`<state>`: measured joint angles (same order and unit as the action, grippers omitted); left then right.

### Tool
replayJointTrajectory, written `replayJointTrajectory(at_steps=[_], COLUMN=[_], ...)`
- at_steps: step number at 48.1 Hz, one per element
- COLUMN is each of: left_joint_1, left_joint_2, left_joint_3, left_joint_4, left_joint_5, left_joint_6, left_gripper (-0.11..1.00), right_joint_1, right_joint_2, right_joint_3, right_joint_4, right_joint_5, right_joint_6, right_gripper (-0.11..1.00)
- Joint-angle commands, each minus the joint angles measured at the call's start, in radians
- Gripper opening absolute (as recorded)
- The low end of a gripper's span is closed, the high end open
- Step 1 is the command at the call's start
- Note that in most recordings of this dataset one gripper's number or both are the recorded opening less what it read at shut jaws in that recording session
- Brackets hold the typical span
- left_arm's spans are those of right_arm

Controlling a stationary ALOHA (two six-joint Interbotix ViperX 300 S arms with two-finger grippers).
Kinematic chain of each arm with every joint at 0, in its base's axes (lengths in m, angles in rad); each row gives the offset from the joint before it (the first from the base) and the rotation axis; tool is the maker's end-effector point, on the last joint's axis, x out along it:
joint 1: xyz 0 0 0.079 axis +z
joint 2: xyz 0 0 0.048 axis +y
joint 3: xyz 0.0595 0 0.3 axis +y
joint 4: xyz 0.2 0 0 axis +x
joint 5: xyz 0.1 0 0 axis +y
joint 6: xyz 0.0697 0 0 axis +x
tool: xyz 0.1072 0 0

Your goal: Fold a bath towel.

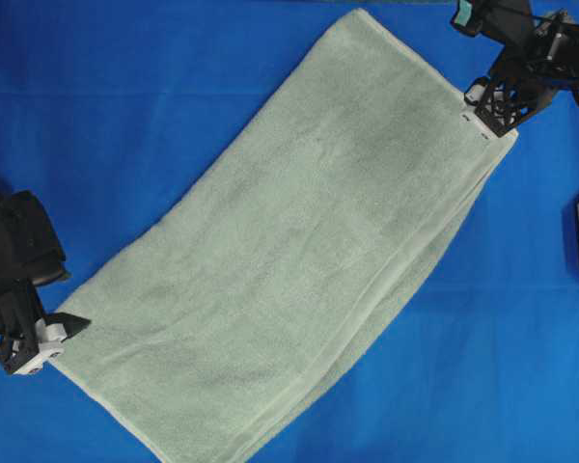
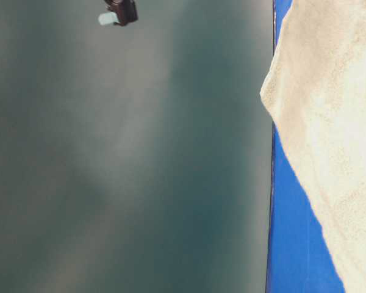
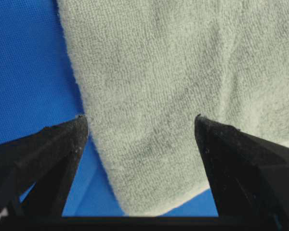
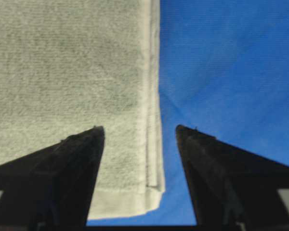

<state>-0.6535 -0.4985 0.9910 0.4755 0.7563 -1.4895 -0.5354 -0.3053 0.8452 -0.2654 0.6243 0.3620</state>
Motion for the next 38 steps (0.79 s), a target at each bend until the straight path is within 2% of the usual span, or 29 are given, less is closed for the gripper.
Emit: replayJointTrajectory(at_steps=[1,15,32,36,38], left_joint_1=[0.003,0.002,0.002,0.002,0.003], left_joint_2=[0.005,0.006,0.006,0.006,0.006], left_joint_3=[-0.02,-0.018,-0.018,-0.018,-0.018], left_joint_4=[0.006,0.006,0.006,0.006,0.006], left_joint_5=[-0.008,-0.006,-0.003,-0.003,-0.003], left_joint_6=[-0.002,-0.002,-0.003,-0.003,-0.005], left_gripper=[0.85,0.85,0.85,0.85,0.85], right_joint_1=[-0.005,-0.043,-0.067,-0.063,-0.06], right_joint_2=[0.032,0.207,0.227,0.227,0.227], right_joint_3=[-0.005,0.031,0.089,0.097,0.1], right_joint_4=[0.002,0.002,0.005,0.012,0.018], right_joint_5=[-0.028,-0.149,-0.21,-0.224,-0.232], right_joint_6=[-0.005,-0.011,-0.002,-0.002,0.0], right_gripper=[0.62,0.62,0.6,0.56,0.5])
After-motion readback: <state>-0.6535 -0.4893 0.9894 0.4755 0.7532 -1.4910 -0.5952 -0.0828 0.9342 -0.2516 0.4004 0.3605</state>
